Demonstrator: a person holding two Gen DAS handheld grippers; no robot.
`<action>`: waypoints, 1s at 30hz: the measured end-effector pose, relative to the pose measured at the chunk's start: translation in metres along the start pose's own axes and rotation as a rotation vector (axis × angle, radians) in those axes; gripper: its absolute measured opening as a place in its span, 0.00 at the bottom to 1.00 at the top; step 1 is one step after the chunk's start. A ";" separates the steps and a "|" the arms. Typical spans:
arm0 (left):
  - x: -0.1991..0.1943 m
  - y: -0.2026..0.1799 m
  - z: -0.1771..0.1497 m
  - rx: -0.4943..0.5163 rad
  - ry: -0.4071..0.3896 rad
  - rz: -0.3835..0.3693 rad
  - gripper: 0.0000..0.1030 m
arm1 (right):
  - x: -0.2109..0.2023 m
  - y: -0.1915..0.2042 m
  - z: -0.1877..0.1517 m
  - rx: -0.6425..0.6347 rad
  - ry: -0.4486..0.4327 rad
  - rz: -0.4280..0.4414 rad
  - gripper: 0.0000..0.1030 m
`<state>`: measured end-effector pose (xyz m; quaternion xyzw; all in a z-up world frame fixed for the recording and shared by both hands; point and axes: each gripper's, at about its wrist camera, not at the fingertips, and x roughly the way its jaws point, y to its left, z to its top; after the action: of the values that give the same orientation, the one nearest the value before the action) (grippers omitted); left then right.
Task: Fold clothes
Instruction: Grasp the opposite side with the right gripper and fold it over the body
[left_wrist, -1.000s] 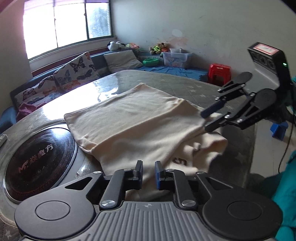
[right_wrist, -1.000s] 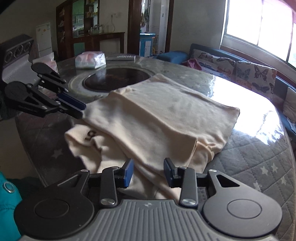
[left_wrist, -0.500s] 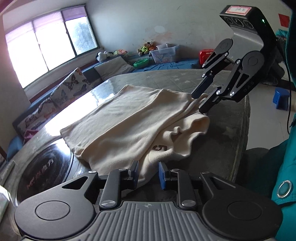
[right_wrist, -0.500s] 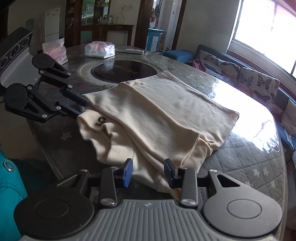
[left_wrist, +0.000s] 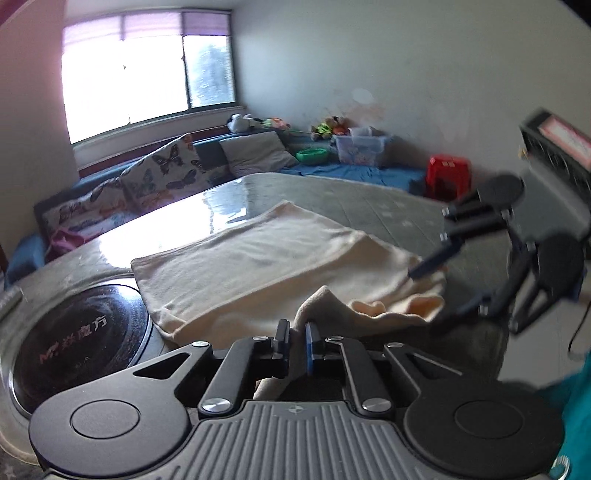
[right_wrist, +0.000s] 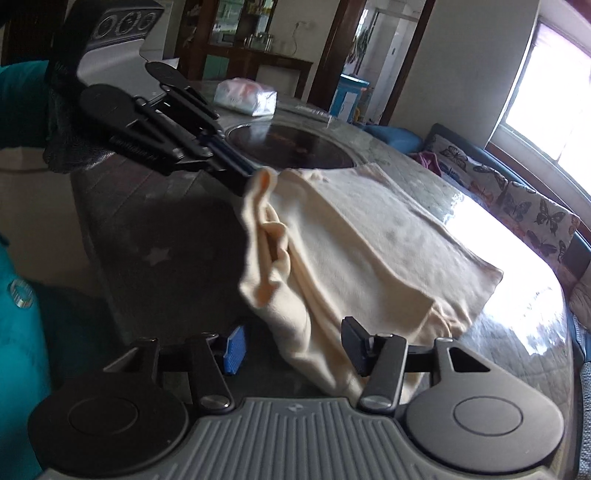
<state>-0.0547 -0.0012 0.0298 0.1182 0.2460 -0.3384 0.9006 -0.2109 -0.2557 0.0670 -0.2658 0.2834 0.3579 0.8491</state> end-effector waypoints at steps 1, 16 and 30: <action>0.003 0.004 0.003 -0.019 -0.002 -0.004 0.09 | 0.004 -0.002 0.002 0.006 -0.004 -0.005 0.49; -0.011 -0.008 -0.023 0.088 0.047 0.057 0.29 | 0.017 -0.060 0.021 0.305 -0.017 0.077 0.13; -0.022 -0.009 -0.026 0.117 0.059 0.009 0.05 | -0.002 -0.045 0.017 0.293 -0.092 0.053 0.08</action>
<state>-0.0840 0.0142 0.0191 0.1816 0.2515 -0.3447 0.8860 -0.1728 -0.2721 0.0912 -0.1148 0.3002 0.3471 0.8810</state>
